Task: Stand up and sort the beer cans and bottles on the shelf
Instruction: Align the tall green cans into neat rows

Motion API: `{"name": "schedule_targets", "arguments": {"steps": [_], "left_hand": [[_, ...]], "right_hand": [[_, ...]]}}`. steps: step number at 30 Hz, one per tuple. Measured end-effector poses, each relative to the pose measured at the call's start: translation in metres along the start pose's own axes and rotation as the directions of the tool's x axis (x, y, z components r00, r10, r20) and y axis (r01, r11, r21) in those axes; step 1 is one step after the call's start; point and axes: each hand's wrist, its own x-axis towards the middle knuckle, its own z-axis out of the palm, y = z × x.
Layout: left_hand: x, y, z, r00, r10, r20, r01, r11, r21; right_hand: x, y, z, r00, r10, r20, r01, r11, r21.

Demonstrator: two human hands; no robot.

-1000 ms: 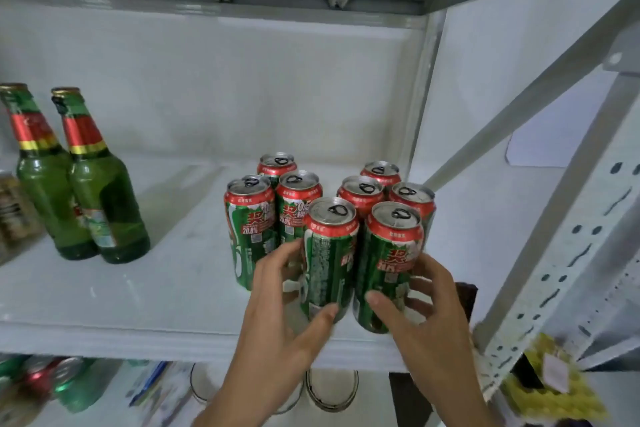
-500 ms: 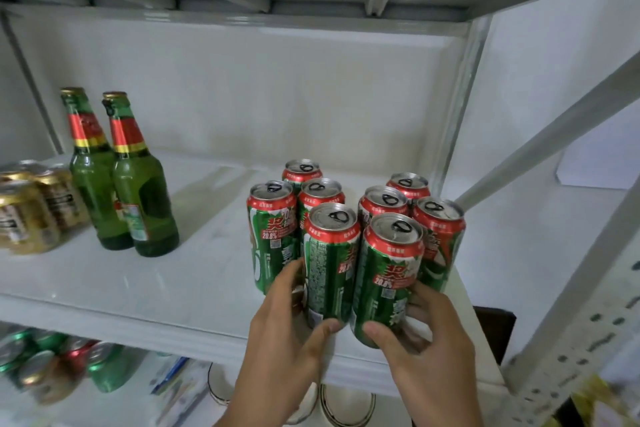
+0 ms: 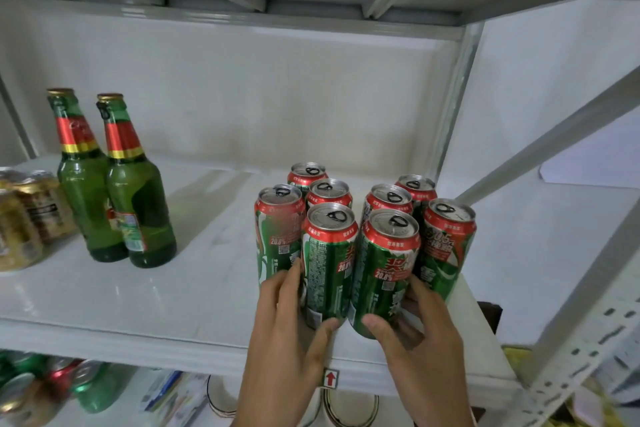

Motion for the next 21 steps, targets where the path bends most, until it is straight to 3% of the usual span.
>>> {"name": "schedule_targets", "arguments": {"steps": [5,9,12,14,16,21], "left_hand": [[-0.002,-0.002,-0.014,0.999,0.036,0.028,-0.037,0.999,0.023],[0.005,-0.008,-0.04,0.966,0.168,-0.196,-0.175,0.984,-0.019],[0.022,-0.022,-0.051,0.96,0.075,-0.271,-0.097,0.993,-0.069],[0.033,-0.029,-0.054,0.982,-0.02,-0.189,0.005,0.997,-0.077],[0.041,-0.033,-0.053,0.991,-0.093,-0.093,0.085,0.993,-0.081],[0.051,-0.027,-0.047,0.99,-0.119,0.071,0.128,0.982,-0.136]], "right_hand": [[-0.009,0.004,-0.004,0.998,-0.062,-0.001,0.062,0.996,-0.057],[-0.009,-0.005,-0.017,0.98,-0.099,-0.174,0.115,0.99,0.085],[-0.001,-0.007,-0.032,0.928,-0.17,-0.332,0.181,0.983,0.004],[0.01,-0.004,-0.039,0.934,-0.098,-0.343,0.097,0.995,-0.019],[0.021,-0.002,-0.044,0.969,0.012,-0.248,-0.024,0.999,-0.046],[0.032,-0.009,-0.042,0.992,0.118,-0.051,-0.116,0.992,0.041]]}}
